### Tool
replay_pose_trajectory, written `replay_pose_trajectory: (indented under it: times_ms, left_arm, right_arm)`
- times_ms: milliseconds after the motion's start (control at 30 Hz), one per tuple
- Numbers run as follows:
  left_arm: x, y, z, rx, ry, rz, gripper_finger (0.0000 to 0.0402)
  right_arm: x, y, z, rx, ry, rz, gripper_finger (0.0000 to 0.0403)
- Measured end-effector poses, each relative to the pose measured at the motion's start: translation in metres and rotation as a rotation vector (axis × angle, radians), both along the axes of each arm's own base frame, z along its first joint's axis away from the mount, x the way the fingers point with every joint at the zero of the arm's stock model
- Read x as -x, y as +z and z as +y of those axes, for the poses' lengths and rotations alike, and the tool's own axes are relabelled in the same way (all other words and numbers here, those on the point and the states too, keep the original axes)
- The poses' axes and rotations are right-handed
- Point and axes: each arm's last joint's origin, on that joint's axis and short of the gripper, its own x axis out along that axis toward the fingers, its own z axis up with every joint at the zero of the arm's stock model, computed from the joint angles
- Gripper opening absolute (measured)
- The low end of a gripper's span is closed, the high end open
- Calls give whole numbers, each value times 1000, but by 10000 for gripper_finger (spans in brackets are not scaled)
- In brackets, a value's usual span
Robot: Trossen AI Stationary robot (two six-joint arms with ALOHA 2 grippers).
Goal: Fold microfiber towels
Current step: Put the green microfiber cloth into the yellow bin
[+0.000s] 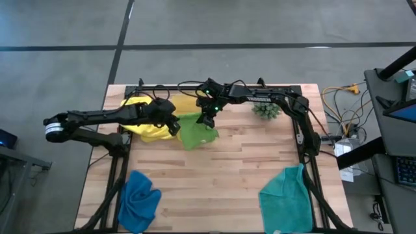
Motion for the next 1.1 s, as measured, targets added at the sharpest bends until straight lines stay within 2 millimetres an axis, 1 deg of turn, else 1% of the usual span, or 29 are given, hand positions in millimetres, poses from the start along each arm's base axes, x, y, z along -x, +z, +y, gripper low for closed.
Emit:
replay_pose_trajectory:
  times_ms: [133,267,400,500,600,733,800,933,1033,1100]
  left_arm:
    - [-2,-5,3,-32,24,36,0]
    - [-8,-14,9,-49,47,79,0]
    - [-14,-23,18,-73,66,114,0]
    - [-14,-23,23,-97,107,124,0]
    - [-12,-16,27,-122,126,101,0]
    - [-4,-6,33,-174,156,83,0]
    - [-1,-6,38,-184,167,98,0]
    - [2,-9,49,-199,188,116,0]
    - [1,-12,58,-222,195,125,0]
    - [0,-15,65,-238,201,127,0]
  right_arm:
    - [-16,0,-12,47,-35,15,9]
    - [-24,2,-23,79,-16,50,9]
    - [-32,-7,-31,127,-15,132,9]
    - [-38,-9,-37,103,-45,143,9]
    - [-37,-3,-45,55,-70,122,9]
    - [-32,1,-61,67,-137,118,9]
    - [-30,2,-66,75,-162,121,9]
    - [-31,1,-69,102,-205,123,9]
    - [-31,-3,-70,103,-259,134,9]
    - [-32,-2,-74,137,-307,131,9]
